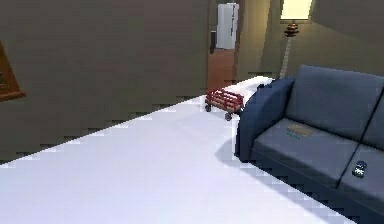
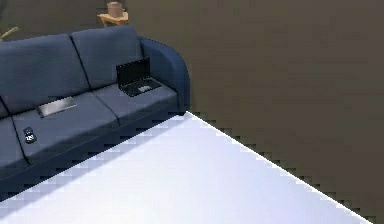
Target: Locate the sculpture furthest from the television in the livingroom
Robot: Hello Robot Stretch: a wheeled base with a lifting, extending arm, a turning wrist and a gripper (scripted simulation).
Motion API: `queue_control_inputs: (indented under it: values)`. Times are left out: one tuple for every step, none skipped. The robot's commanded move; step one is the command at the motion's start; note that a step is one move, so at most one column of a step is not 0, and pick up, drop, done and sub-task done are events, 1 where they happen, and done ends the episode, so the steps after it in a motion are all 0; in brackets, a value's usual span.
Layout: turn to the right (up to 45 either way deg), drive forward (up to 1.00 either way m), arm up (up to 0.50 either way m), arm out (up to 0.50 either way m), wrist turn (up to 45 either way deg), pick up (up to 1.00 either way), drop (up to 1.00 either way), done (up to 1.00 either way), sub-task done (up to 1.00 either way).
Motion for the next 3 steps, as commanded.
queue_control_inputs:
  values:
    - [-9.0,0.00,0.00,0.00,0.0,0.00,0.00,0.00,0.00]
    - [0.0,1.00,0.00,0.00,0.0,0.00,0.00,0.00,0.00]
    - [-3.0,0.00,0.00,0.00,0.0,0.00,0.00,0.00,0.00]
